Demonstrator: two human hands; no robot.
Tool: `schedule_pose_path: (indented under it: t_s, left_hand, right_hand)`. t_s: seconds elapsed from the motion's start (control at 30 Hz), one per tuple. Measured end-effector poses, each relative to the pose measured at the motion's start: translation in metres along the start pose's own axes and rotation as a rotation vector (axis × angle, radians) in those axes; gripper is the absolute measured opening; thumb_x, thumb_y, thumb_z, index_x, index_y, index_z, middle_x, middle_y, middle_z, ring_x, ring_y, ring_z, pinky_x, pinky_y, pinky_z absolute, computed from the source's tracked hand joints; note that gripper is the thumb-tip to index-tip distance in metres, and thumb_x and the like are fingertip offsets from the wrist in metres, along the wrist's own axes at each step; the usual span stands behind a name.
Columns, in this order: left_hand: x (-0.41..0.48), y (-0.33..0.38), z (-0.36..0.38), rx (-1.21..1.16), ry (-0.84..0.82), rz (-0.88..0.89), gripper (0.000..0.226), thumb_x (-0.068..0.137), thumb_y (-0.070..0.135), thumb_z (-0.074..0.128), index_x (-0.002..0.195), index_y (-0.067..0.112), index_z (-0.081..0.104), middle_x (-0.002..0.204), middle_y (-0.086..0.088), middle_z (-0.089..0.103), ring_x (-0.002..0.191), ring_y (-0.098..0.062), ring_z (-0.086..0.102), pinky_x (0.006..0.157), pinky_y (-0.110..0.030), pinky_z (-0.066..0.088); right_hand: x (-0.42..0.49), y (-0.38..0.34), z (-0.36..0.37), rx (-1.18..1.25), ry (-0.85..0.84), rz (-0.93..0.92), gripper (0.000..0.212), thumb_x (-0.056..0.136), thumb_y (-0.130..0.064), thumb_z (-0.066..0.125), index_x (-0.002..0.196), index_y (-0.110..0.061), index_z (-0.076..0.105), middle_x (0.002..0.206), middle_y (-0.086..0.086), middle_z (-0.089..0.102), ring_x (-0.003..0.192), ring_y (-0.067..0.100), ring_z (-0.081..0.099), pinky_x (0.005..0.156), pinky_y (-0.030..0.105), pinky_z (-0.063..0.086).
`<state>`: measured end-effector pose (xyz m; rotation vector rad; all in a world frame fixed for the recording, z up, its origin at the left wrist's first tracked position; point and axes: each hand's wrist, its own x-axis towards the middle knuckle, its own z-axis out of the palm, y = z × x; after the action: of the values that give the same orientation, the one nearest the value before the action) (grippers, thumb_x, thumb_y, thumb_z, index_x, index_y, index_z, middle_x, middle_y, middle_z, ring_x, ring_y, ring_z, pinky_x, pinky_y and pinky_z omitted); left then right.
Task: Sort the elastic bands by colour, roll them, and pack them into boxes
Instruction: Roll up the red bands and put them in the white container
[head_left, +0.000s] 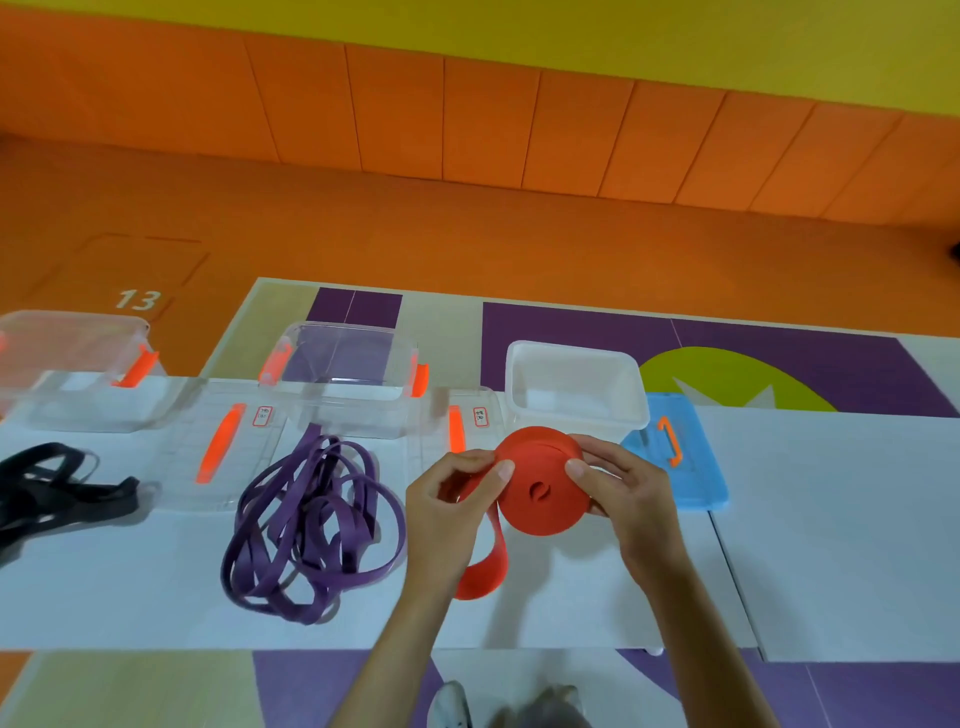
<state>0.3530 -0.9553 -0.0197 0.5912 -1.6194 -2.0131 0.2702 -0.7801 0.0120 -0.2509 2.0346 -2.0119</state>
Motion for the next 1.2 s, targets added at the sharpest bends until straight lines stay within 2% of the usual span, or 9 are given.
schedule_pose_path:
  t_s: [0.23,0.33,0.43,0.63,0.73,0.9,0.97,1.1,1.2]
  left_hand:
    - [0.004,0.007,0.003,-0.02,-0.1,-0.109,0.003,0.089,0.02,0.083,0.093,0.021,0.084,0.099,-0.001,0.083,0.091,-0.01,0.077,0.08,-0.017,0.057]
    - [0.014,0.008,0.002,-0.059,-0.271,-0.231,0.028,0.086,0.031,0.082,0.114,0.026,0.084,0.116,0.001,0.081,0.108,-0.013,0.076,0.092,-0.022,0.057]
    - [0.028,0.004,0.008,0.006,-0.374,-0.269,0.038,0.091,0.026,0.083,0.129,0.03,0.077,0.124,0.002,0.078,0.117,-0.019,0.074,0.105,-0.03,0.055]
    - [0.061,-0.003,0.054,-0.008,-0.116,-0.157,0.032,0.074,0.045,0.087,0.099,0.027,0.08,0.101,0.001,0.078,0.096,-0.016,0.076,0.087,-0.03,0.06]
    - [0.082,0.0,0.08,-0.067,-0.073,-0.184,0.033,0.075,0.05,0.086,0.091,0.022,0.08,0.103,-0.001,0.079,0.098,-0.015,0.076,0.091,-0.035,0.059]
    - [0.116,0.004,0.106,-0.013,-0.293,-0.289,0.039,0.096,0.052,0.071,0.129,0.031,0.077,0.126,-0.001,0.078,0.122,-0.019,0.072,0.107,-0.038,0.053]
    - [0.122,-0.002,0.123,-0.019,-0.199,-0.242,0.037,0.092,0.048,0.072,0.125,0.032,0.079,0.123,0.0,0.079,0.119,-0.019,0.073,0.104,-0.035,0.057]
    - [0.13,-0.019,0.163,-0.018,0.155,-0.116,0.018,0.087,0.047,0.077,0.097,0.033,0.083,0.099,0.003,0.082,0.095,-0.012,0.078,0.082,-0.021,0.061]
    - [0.136,-0.035,0.181,0.057,0.169,-0.086,0.02,0.089,0.051,0.076,0.103,0.039,0.081,0.102,0.011,0.08,0.098,-0.006,0.075,0.081,-0.02,0.059]
  right_hand:
    - [0.009,-0.004,-0.018,-0.023,-0.152,0.043,0.048,0.068,-0.042,0.092,0.114,-0.032,0.08,0.107,0.007,0.08,0.093,0.025,0.081,0.067,0.03,0.063]
    - [0.016,-0.003,-0.024,-0.008,-0.069,0.032,0.045,0.067,-0.042,0.09,0.111,-0.033,0.082,0.104,0.006,0.078,0.09,0.025,0.081,0.066,0.033,0.064]
    - [0.027,0.004,-0.033,0.026,-0.004,0.04,0.044,0.067,-0.039,0.088,0.11,-0.03,0.082,0.104,0.007,0.078,0.089,0.027,0.08,0.068,0.038,0.066]
    - [0.071,0.01,-0.039,0.181,0.036,0.076,0.044,0.071,-0.039,0.087,0.113,-0.027,0.081,0.111,0.005,0.079,0.099,0.024,0.079,0.07,0.04,0.064]
    - [0.101,0.008,-0.044,0.246,0.074,0.087,0.047,0.073,-0.04,0.087,0.117,-0.026,0.08,0.117,0.005,0.079,0.106,0.024,0.078,0.073,0.042,0.065]
    - [0.146,0.015,-0.063,0.362,0.149,0.127,0.047,0.073,-0.038,0.085,0.118,-0.028,0.079,0.121,0.005,0.077,0.113,0.027,0.075,0.078,0.043,0.064]
    - [0.157,0.02,-0.066,0.446,0.134,0.137,0.047,0.076,-0.036,0.087,0.12,-0.024,0.078,0.123,0.008,0.076,0.114,0.031,0.075,0.079,0.042,0.063]
    - [0.173,0.028,-0.063,0.626,0.117,0.205,0.037,0.08,-0.026,0.087,0.115,-0.019,0.076,0.128,0.017,0.073,0.114,0.034,0.075,0.08,0.042,0.063]
    - [0.181,0.037,-0.06,0.788,0.158,0.283,0.033,0.079,-0.013,0.087,0.108,-0.018,0.072,0.132,0.024,0.069,0.112,0.036,0.075,0.081,0.045,0.063]
